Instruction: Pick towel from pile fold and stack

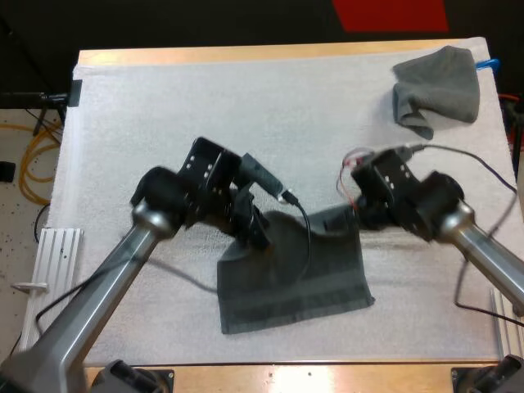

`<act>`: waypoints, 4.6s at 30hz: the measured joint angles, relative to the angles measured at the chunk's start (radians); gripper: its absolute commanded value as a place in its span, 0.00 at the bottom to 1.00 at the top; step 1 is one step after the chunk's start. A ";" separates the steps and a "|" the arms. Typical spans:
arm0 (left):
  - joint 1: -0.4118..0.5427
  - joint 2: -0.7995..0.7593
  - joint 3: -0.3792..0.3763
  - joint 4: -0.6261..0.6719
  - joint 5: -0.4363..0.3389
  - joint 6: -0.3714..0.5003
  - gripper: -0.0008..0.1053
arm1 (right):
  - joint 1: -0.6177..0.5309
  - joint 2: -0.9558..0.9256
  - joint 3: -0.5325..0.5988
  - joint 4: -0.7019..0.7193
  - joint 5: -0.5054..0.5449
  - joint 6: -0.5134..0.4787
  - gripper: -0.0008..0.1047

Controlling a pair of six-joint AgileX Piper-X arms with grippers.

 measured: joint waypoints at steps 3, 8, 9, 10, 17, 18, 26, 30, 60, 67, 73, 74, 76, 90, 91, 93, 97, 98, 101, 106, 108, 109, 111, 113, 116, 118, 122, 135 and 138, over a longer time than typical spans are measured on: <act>0.038 0.080 0.000 -0.069 -0.004 0.032 0.01 | -0.045 0.074 0.001 -0.113 0.002 -0.008 0.01; 0.090 0.188 0.000 -0.177 -0.005 0.054 0.01 | -0.096 0.174 0.001 -0.246 0.002 -0.008 0.01; 0.098 0.203 0.000 -0.201 -0.005 0.054 0.01 | -0.105 0.190 0.001 -0.263 0.002 -0.008 0.01; 0.106 0.218 0.000 -0.222 -0.005 0.053 0.01 | -0.112 0.207 0.001 -0.277 0.001 -0.008 0.01; 0.152 0.304 0.000 -0.334 -0.024 0.053 0.01 | -0.165 0.296 0.001 -0.363 -0.002 -0.008 0.01; 0.154 0.313 0.000 -0.345 -0.034 0.053 0.01 | -0.170 0.303 0.001 -0.376 -0.003 -0.008 0.01; 0.154 0.341 0.000 -0.415 -0.079 0.067 0.02 | -0.193 0.327 0.001 -0.441 -0.007 -0.008 0.01; 0.154 0.341 -0.007 -0.423 -0.133 0.099 0.15 | -0.200 0.327 0.001 -0.464 -0.035 -0.008 0.05; 0.152 -0.174 -0.184 -0.041 -0.235 0.008 0.60 | -0.254 -0.143 -0.042 -0.113 -0.099 -0.121 0.64; 0.152 -0.365 -0.182 0.189 -0.224 -0.093 0.70 | -0.254 -0.332 -0.013 0.052 -0.099 -0.121 0.64; 0.152 -0.533 -0.091 0.267 -0.189 -0.183 0.70 | -0.254 -0.451 0.052 0.190 -0.099 -0.115 0.64; 0.152 -0.565 -0.071 0.271 -0.177 -0.200 0.70 | -0.254 -0.465 0.068 0.208 -0.099 -0.110 0.64; 0.152 -0.635 -0.024 0.271 -0.159 -0.237 0.70 | -0.254 -0.495 0.113 0.227 -0.109 -0.093 0.64; 0.152 -0.862 0.370 0.268 -0.116 -0.418 0.70 | -0.254 -0.545 0.555 0.028 -0.244 0.048 0.63; 0.152 -0.862 0.388 0.262 -0.104 -0.418 0.70 | -0.254 -0.539 0.586 -0.014 -0.268 0.074 0.63; 0.152 -0.862 0.417 0.239 -0.078 -0.428 0.70 | -0.254 -0.517 0.646 -0.092 -0.318 0.135 0.63; 0.152 -0.861 0.436 0.186 0.000 -0.445 0.70 | -0.254 -0.441 0.718 -0.256 -0.412 0.241 0.63; 0.152 -0.861 0.436 0.173 0.020 -0.447 0.70 | -0.254 -0.418 0.729 -0.292 -0.434 0.264 0.63; 0.152 -0.861 0.436 0.151 0.050 -0.448 0.70 | -0.254 -0.350 0.742 -0.396 -0.474 0.307 0.63; 0.152 -0.861 0.436 0.142 0.052 -0.448 0.70 | -0.254 -0.229 0.742 -0.534 -0.513 0.376 0.63; 0.152 -0.861 0.436 0.142 0.052 -0.448 0.70 | -0.254 -0.181 0.742 -0.585 -0.537 0.401 0.63; 0.152 -0.861 0.436 0.142 0.052 -0.448 0.70 | -0.254 -0.163 0.740 -0.606 -0.546 0.411 0.63; 0.152 -0.861 0.436 0.142 0.052 -0.448 0.70 | -0.256 -0.129 0.736 -0.651 -0.576 0.421 0.63; 0.152 -0.861 0.436 0.142 0.052 -0.448 0.70 | -0.260 -0.104 0.733 -0.691 -0.608 0.427 0.63; 0.152 -0.861 0.436 0.142 0.052 -0.448 0.70 | -0.262 -0.077 0.730 -0.721 -0.644 0.445 0.61; 0.152 -0.861 0.436 0.142 0.052 -0.448 0.70 | -0.262 -0.075 0.730 -0.725 -0.645 0.447 0.51; 0.152 -0.861 0.436 0.142 0.052 -0.448 0.70 | -0.262 -0.065 0.733 -0.724 -0.634 0.448 0.24; 0.152 -0.861 0.606 -0.006 0.053 -0.563 0.70 | -0.262 -0.054 0.739 -0.706 -0.616 0.418 0.01; 0.152 -0.860 0.718 -0.115 0.068 -0.659 0.70 | -0.262 -0.054 0.739 -0.704 -0.616 0.418 0.01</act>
